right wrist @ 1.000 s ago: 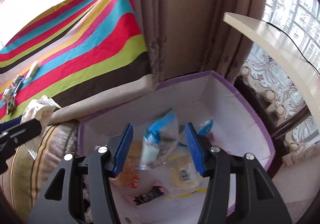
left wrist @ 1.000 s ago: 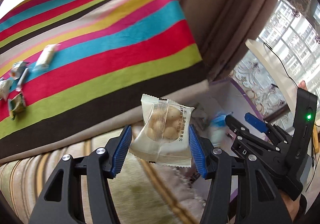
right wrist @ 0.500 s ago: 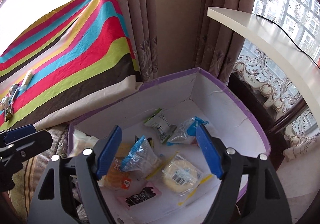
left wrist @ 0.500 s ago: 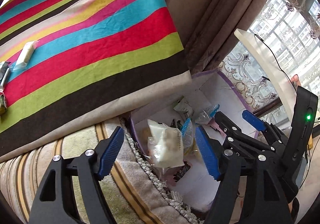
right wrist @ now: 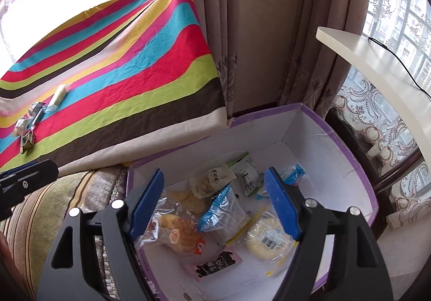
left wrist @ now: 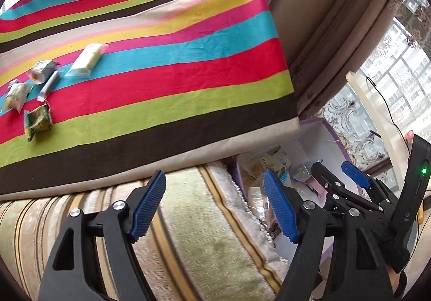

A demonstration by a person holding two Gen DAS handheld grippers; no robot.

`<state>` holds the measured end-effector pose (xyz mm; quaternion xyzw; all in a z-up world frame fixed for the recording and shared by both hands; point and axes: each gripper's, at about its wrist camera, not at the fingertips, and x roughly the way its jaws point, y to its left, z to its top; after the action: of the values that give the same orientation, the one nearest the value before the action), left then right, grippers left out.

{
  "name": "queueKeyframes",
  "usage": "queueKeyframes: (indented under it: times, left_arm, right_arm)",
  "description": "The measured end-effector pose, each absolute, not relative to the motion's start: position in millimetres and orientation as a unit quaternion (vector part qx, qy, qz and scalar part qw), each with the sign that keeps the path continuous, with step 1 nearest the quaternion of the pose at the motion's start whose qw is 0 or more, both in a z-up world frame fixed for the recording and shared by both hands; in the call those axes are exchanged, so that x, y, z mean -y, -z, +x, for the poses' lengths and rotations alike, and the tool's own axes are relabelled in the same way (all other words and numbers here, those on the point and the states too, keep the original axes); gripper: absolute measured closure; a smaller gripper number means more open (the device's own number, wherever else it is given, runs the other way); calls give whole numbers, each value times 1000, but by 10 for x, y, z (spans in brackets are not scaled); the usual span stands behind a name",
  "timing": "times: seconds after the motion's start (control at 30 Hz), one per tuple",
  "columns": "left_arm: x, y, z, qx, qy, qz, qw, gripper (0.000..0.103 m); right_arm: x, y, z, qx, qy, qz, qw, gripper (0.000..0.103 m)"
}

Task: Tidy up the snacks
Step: 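Return both open tools to the remaining snacks on the table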

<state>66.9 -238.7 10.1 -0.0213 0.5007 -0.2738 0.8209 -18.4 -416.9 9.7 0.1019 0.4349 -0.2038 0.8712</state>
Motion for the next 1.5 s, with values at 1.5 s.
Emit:
queueKeyframes:
  times: [1.5]
  left_arm:
    - [-271,-85,1393,-454,51,-141,878,20]
  right_arm:
    - [2142,-213,1391,-467,43,51,882,25]
